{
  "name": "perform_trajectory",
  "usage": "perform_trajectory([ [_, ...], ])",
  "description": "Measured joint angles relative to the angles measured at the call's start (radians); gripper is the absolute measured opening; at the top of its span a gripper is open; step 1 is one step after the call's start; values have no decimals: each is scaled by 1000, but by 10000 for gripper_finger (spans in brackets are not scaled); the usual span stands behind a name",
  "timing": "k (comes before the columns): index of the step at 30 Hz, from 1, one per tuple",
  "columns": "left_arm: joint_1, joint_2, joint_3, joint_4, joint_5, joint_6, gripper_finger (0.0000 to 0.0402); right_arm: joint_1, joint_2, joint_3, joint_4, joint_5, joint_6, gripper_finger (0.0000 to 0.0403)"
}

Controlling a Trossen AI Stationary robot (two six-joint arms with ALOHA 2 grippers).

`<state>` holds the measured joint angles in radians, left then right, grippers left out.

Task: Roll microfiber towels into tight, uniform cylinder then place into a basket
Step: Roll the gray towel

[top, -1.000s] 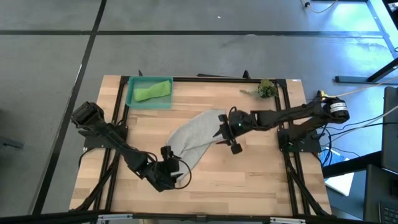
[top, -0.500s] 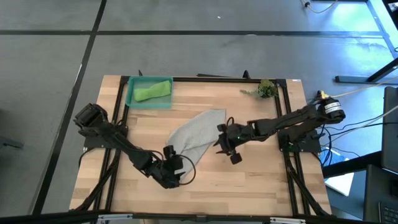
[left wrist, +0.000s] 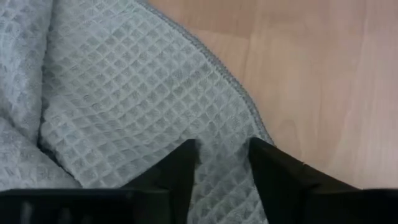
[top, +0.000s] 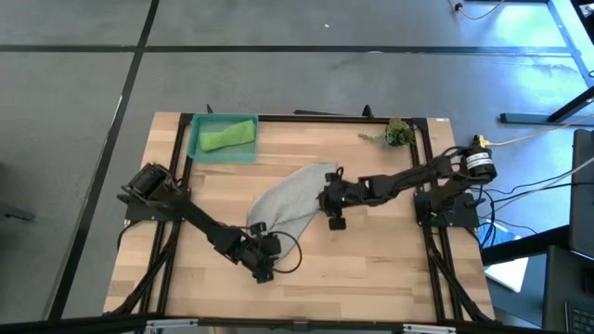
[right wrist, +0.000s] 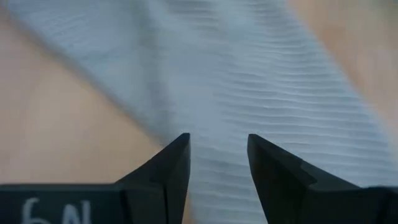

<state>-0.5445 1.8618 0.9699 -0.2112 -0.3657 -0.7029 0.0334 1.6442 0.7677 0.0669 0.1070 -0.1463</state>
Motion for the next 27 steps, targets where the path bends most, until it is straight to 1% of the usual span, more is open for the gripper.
perform_trajectory([
  [2,0,0,0,-2,14,1,125,-43,-4,1,11,10,1,161],
  [5,-5,1,0,-4,70,1,87,-113,-3,1,12,14,-8,161],
  [8,-15,1,0,-16,140,0,44,-179,15,1,11,-35,-17,161],
  [10,-22,1,0,-24,148,0,16,-209,38,1,26,-91,-25,161],
  [11,-25,1,0,-26,146,3,9,-218,55,1,32,-111,-38,161],
  [14,-27,1,0,-27,140,3,10,-229,104,1,51,-119,-71,161],
  [18,-28,2,0,-28,141,5,5,-249,153,4,94,-79,-70,161],
  [21,-28,2,-1,-28,144,11,4,-278,178,6,128,-82,-69,161],
  [27,-28,1,-1,-31,178,140,3,-372,194,3,176,-79,-32,161],
])
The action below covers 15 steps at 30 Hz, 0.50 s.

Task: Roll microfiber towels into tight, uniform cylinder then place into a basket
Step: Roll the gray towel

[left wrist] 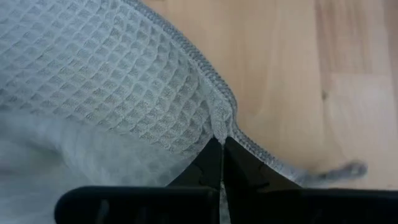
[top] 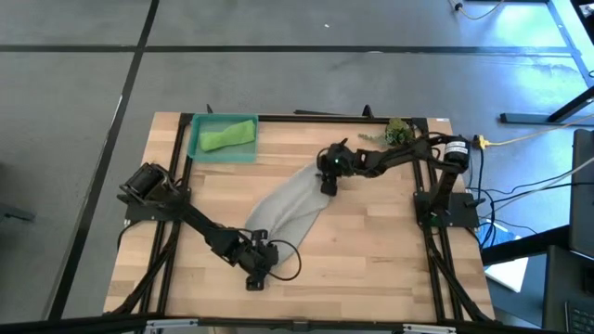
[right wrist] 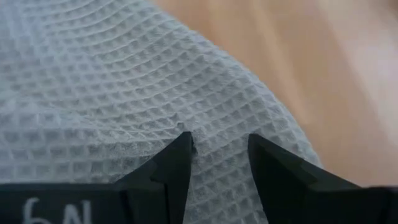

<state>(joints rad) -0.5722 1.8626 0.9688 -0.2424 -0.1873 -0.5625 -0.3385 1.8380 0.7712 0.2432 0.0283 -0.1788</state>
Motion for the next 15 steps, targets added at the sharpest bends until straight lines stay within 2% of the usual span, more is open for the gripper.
perform_trajectory([
  [10,-6,-4,1,-19,46,6,1,-125,-5,58,-16,14,16,161],
  [15,-6,-52,-6,-49,23,-9,3,-124,-62,159,-183,11,4,161],
])
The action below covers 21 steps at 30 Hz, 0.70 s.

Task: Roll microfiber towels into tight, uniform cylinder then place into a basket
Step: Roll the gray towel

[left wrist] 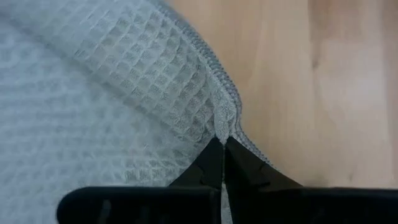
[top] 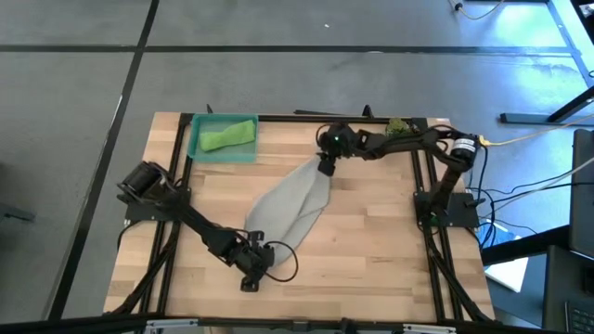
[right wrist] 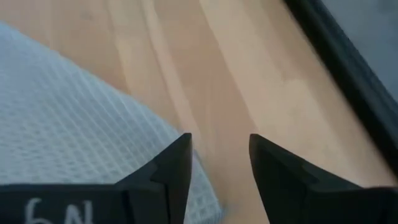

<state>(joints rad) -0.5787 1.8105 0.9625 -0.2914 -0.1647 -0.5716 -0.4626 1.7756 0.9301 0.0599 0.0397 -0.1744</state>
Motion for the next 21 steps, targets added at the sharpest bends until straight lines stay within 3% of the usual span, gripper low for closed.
perform_trajectory([
  [5,1,-63,-6,-62,-83,-11,2,38,-84,76,-156,-14,-57,161],
  [7,1,-88,-3,-69,-120,-35,2,72,-129,83,-208,-68,-106,161],
  [13,-6,-146,-2,-81,-170,-50,7,242,-250,51,-359,-120,-224,161],
  [21,-4,-135,0,-92,-130,-106,11,429,-280,15,-356,-117,-223,161],
])
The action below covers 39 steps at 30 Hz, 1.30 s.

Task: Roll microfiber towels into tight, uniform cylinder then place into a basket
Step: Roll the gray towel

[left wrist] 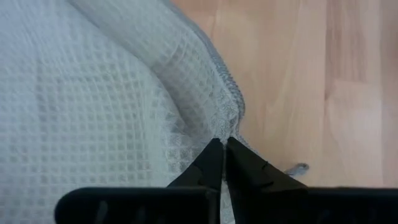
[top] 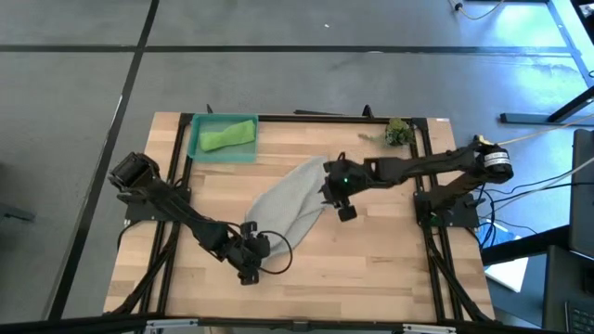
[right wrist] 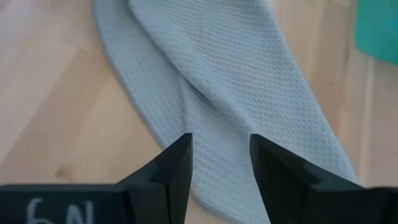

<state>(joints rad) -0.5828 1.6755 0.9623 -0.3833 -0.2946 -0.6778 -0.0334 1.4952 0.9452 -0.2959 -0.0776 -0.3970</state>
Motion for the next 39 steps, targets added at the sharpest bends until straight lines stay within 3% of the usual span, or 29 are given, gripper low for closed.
perform_trajectory([
  [9,0,48,0,-1,29,-39,62,58,0,-2,6,0,30,161],
  [15,0,48,0,0,27,-55,93,86,29,-2,9,-118,33,161],
  [20,9,48,1,-1,35,-106,111,103,80,-2,55,-127,130,161],
  [27,36,45,2,-3,197,-69,115,127,184,-2,113,-127,103,161],
  [32,42,23,2,-5,200,-80,114,132,261,-2,133,-126,76,161],
  [39,10,12,3,-8,149,-79,116,137,318,-2,161,24,74,161],
])
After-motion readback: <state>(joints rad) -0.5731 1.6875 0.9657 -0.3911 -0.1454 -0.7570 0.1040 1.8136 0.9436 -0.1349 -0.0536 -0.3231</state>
